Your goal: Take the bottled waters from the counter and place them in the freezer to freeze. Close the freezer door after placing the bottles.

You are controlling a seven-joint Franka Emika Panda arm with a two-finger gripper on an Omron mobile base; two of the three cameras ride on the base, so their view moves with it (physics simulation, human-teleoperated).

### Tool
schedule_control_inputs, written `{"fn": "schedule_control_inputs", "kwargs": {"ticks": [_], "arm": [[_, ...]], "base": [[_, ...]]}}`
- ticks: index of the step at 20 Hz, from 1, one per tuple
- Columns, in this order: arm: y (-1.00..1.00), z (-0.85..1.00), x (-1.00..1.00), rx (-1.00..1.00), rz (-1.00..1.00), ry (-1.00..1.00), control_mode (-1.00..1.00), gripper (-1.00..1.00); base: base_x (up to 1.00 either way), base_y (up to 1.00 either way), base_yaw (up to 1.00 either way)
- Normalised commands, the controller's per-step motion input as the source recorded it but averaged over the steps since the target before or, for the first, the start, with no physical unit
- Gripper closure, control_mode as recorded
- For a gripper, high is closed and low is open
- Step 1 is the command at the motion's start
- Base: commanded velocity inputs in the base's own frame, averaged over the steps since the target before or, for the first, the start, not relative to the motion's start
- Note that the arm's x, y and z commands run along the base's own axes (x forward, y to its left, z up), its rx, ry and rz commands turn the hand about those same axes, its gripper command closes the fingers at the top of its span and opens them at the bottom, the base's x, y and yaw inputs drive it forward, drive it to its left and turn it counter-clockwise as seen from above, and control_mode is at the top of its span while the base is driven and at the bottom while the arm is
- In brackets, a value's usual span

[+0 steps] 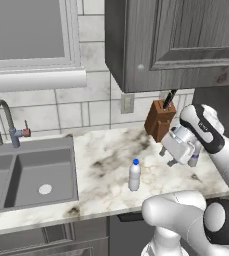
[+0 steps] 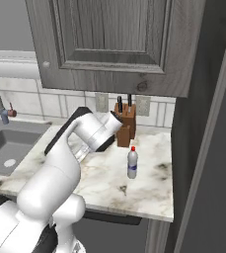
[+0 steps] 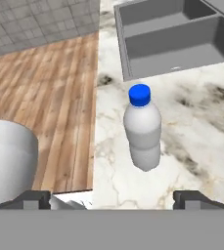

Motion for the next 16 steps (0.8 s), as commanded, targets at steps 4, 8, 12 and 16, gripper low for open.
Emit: {"fn": "schedule_control_inputs", "kwargs": {"ticks": [4,8,12,16], "arm": [[0.12,-0.06,0.09,0.14,0.16,0.00,-1.00,-1.00],[0.11,-0.07,0.20,0.11,0.13,0.00,-1.00,-1.00],[0.03,-0.13,0.05,0.22,0.02,-0.08,-1.00,-1.00],[0.05,-0.13,0.00,0.22,0.00,-0.11,-1.00,-1.00]], "base": [[0.00,0.00,0.00],[0.00,0.00,0.00],[0.00,0.00,0.00],[0.00,0.00,0.00]]}}
